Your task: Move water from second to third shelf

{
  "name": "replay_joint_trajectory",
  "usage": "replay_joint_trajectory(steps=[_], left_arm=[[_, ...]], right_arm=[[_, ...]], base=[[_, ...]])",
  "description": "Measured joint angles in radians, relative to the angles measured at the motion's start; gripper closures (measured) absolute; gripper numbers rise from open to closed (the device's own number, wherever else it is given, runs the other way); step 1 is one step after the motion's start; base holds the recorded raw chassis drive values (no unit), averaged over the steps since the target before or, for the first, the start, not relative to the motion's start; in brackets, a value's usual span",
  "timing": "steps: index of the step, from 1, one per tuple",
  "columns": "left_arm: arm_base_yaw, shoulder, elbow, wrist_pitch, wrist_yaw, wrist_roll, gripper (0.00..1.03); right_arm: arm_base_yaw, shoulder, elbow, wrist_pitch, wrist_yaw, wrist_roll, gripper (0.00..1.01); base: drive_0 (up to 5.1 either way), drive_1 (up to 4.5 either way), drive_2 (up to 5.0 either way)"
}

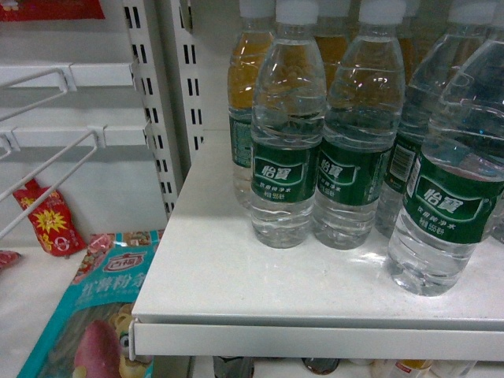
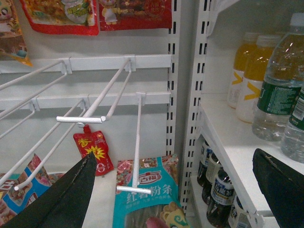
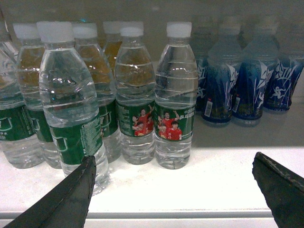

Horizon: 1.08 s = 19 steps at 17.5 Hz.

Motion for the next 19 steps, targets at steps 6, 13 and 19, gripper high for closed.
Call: replay_joint_trajectory(steps=[6, 13, 19], left_arm=[[0.000, 0.000, 0.000, 0.002, 0.000, 0.000, 0.05], [0.000, 0.000, 0.000, 0.000, 0.000, 0.000, 0.05], [0.000, 0.000, 0.000, 0.000, 0.000, 0.000, 0.05]], right_arm=[[0.000, 0.000, 0.000, 0.003, 0.000, 0.000, 0.03], [0.000, 0.000, 0.000, 0.001, 0.000, 0.000, 0.03], [0.000, 0.000, 0.000, 0.001, 0.000, -0.001, 0.03]], base=[[0.0, 0.00, 0.0], [0.0, 0.00, 0.0], [0.0, 0.00, 0.0]])
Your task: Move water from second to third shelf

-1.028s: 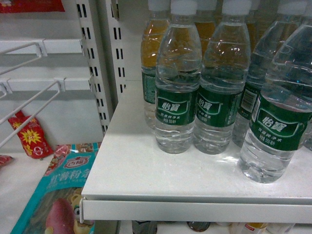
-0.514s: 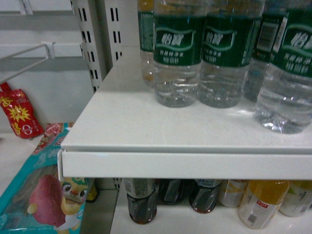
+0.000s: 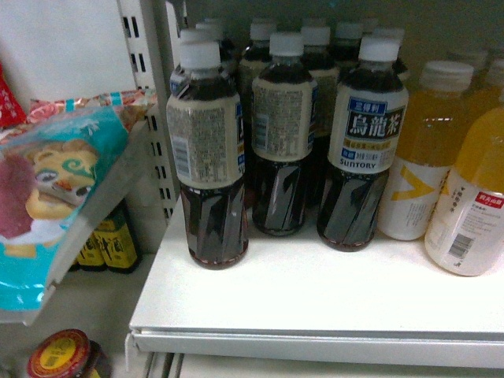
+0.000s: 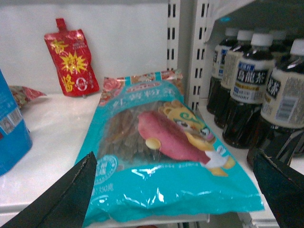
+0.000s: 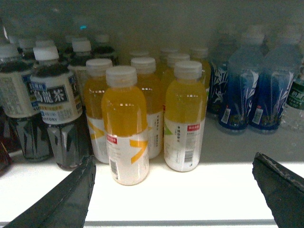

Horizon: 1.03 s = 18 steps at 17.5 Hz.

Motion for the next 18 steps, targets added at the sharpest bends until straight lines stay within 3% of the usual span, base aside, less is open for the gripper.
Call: replay_joint_trajectory(steps=[18], left_arm=[[0.000, 0.000, 0.000, -0.002, 0.000, 0.000, 0.05]], right_arm=[[0.000, 0.000, 0.000, -0.003, 0.000, 0.000, 0.03]], base=[[0.0, 0.00, 0.0]])
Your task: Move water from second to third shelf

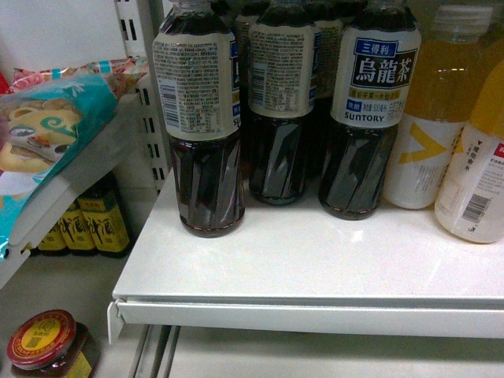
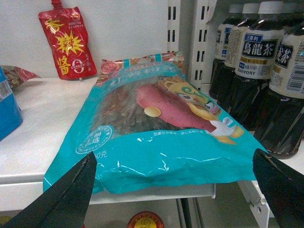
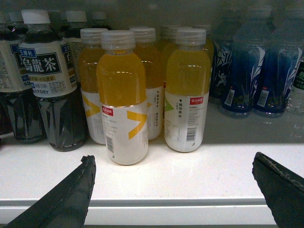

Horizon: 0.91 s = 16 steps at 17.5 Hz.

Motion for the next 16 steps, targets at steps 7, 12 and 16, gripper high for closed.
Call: replay_joint_trajectory(steps=[7, 12, 16], left_arm=[[0.000, 0.000, 0.000, 0.001, 0.000, 0.000, 0.05], [0.000, 0.000, 0.000, 0.001, 0.000, 0.000, 0.05], [0.000, 0.000, 0.000, 0.001, 0.000, 0.000, 0.05]], right_arm=[[0.000, 0.000, 0.000, 0.000, 0.000, 0.000, 0.03], [0.000, 0.000, 0.000, 0.000, 0.000, 0.000, 0.03], [0.000, 0.000, 0.000, 0.000, 0.000, 0.000, 0.03]], base=[[0.0, 0.00, 0.0], [0.0, 0.00, 0.0], [0.0, 0.00, 0.0]])
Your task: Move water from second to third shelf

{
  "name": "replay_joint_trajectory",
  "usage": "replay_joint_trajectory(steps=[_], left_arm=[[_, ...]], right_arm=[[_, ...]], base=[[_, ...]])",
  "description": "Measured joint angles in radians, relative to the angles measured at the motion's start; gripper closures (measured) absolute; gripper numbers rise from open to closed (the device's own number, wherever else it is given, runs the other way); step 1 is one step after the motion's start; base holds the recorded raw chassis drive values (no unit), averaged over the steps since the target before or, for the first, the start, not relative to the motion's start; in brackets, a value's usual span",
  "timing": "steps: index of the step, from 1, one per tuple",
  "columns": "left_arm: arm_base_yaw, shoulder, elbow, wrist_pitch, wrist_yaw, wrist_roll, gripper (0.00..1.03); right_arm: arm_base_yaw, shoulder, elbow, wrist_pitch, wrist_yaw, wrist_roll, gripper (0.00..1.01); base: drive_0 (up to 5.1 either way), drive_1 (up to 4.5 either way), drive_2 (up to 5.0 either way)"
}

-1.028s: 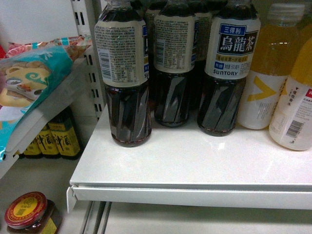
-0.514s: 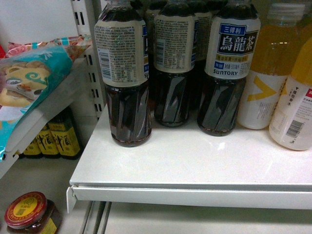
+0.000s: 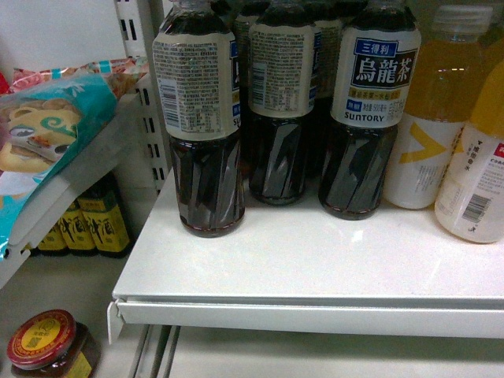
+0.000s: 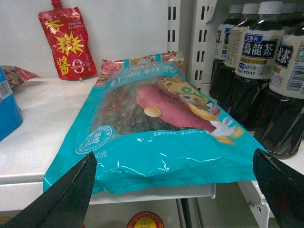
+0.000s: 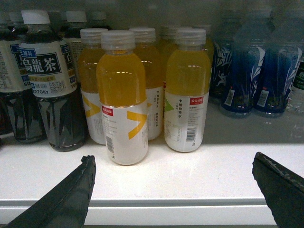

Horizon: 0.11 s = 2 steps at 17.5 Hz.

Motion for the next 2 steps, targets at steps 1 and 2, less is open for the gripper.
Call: replay_joint_trajectory(steps=[1, 2], left_arm=[[0.000, 0.000, 0.000, 0.000, 0.000, 0.000, 0.05], [0.000, 0.000, 0.000, 0.000, 0.000, 0.000, 0.05]], right_arm=[[0.000, 0.000, 0.000, 0.000, 0.000, 0.000, 0.03], [0.000, 0.000, 0.000, 0.000, 0.000, 0.000, 0.03]], base=[[0.0, 0.00, 0.0], [0.0, 0.00, 0.0]])
